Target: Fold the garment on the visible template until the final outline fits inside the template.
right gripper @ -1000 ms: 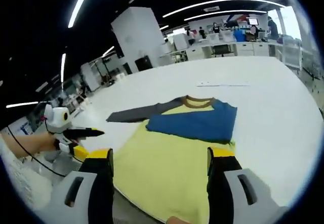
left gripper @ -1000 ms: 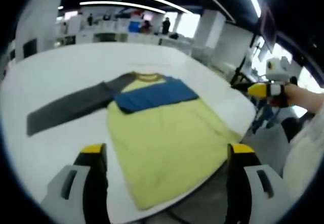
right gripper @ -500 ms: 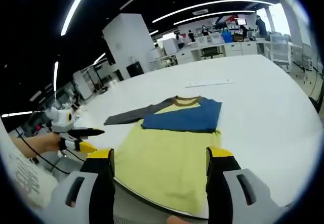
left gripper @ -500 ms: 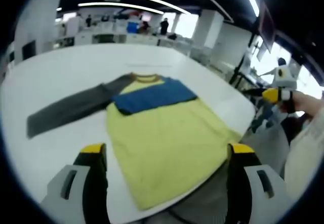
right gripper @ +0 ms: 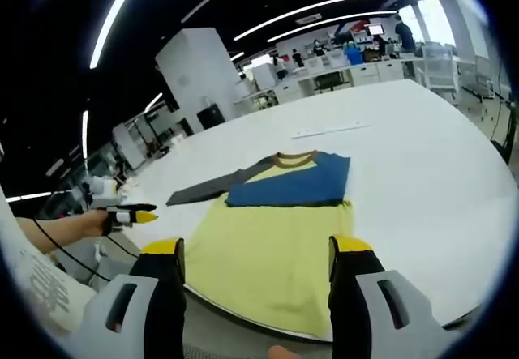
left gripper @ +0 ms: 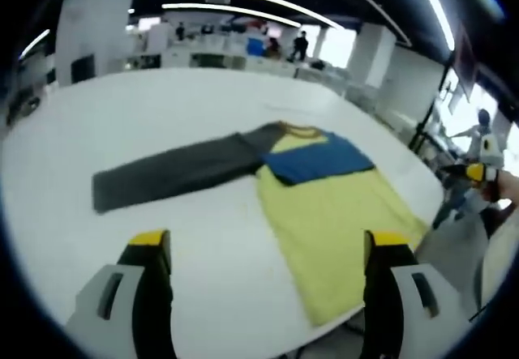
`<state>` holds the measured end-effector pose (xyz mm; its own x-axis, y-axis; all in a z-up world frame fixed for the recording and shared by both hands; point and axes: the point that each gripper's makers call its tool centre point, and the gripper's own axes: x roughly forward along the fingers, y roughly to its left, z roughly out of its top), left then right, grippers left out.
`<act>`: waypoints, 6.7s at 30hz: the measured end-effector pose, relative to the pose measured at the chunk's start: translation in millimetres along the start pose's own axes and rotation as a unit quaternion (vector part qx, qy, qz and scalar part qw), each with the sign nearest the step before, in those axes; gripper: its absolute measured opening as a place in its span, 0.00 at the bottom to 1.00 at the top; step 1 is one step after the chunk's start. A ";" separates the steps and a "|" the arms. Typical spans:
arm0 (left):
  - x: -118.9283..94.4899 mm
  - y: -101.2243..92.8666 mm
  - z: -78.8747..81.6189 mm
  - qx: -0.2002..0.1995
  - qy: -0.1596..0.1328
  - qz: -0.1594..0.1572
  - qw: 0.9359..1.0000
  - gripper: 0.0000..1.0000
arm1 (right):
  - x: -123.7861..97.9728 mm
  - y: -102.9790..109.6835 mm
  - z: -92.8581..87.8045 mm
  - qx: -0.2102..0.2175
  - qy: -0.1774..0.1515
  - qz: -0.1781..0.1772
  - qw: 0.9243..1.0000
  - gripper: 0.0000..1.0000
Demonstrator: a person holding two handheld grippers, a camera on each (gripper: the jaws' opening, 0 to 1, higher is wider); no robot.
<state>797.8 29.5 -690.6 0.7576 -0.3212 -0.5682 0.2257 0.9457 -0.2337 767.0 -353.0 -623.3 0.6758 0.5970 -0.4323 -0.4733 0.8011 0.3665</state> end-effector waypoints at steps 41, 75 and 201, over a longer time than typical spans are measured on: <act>45.3 151.4 7.5 -0.137 -0.012 0.130 0.982 0.94 | 5.9 15.4 -18.7 -0.019 0.049 0.017 0.998 0.72; 39.7 233.6 13.1 -0.253 -0.108 0.223 0.935 0.00 | 19.7 33.8 -1.2 -0.026 0.008 0.037 0.999 0.69; 215.4 -273.2 138.4 0.191 -0.116 -0.225 0.948 0.00 | -25.0 -18.3 -20.1 0.050 -0.042 -0.021 0.998 0.67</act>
<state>984.1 -291.3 -639.9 0.6356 -0.7195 -0.2799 0.7307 0.6777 -0.0829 747.5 -381.7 -635.7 0.7409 0.5538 -0.3799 -0.3878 0.8147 0.4312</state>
